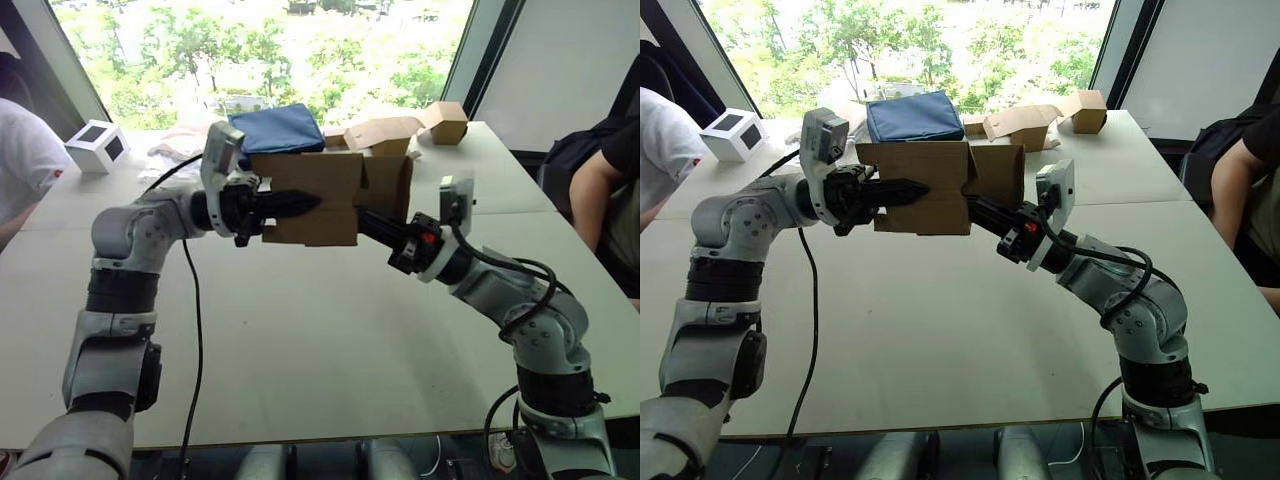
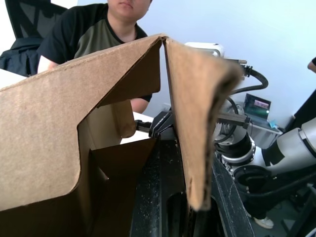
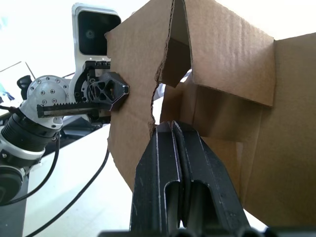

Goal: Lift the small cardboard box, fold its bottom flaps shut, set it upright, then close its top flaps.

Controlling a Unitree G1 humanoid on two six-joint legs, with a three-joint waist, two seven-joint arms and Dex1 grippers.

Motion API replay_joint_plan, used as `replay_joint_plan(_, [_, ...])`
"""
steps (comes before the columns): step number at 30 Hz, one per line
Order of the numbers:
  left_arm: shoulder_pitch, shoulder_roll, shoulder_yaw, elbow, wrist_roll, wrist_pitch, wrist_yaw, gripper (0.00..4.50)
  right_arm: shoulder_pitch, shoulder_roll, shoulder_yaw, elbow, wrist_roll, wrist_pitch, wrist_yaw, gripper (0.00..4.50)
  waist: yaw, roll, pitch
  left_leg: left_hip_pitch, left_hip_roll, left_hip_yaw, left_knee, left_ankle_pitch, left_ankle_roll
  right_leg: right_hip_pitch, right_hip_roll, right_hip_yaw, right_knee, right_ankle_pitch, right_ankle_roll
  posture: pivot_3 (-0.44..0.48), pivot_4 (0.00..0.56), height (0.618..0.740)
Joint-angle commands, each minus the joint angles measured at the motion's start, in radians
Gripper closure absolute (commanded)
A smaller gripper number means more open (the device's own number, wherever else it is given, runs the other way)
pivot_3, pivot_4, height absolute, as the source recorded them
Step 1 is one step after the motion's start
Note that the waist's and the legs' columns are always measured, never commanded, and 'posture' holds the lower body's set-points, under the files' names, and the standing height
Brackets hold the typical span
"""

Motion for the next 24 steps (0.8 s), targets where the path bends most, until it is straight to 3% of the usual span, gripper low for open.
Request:
replay_joint_plan(1, [-0.022,0.014,0.042,-0.031,-0.026,0.000,0.017,4.50,-0.006,-0.053,-0.115,-0.048,0.127,0.035,0.015,4.49,0.001,0.000,0.000,0.000,0.000,0.000,0.000,0.000,0.000,0.000,0.000,0.000,0.000,0.000,0.000,0.000,0.150,0.740])
replay_joint_plan(8, [-0.036,0.033,0.046,-0.005,-0.028,0.000,0.009,4.50,-0.022,-0.093,-0.301,0.025,0.353,0.057,-0.081,4.49,0.002,0.000,0.000,0.000,0.000,0.000,0.000,0.000,0.000,0.000,-0.001,0.000,0.000,0.000,0.000,0.000,0.150,0.740])
replay_joint_plan(18, [-0.031,0.022,0.037,-0.008,-0.047,0.011,0.004,4.50,-0.064,-0.010,-0.239,0.235,0.017,-0.158,-0.175,4.49,-0.001,0.000,0.000,0.000,0.000,0.001,0.000,0.000,0.000,0.000,0.000,0.000,0.000,0.000,0.000,0.000,0.150,0.740])
replay_joint_plan(24, [-0.042,0.020,0.040,0.001,-0.049,0.014,0.006,4.50,-0.092,0.048,-0.162,0.298,-0.071,-0.211,-0.089,4.49,-0.003,0.000,0.000,0.000,0.000,0.001,0.000,0.000,0.000,-0.001,0.000,0.001,0.001,0.000,0.000,0.000,0.150,0.740])
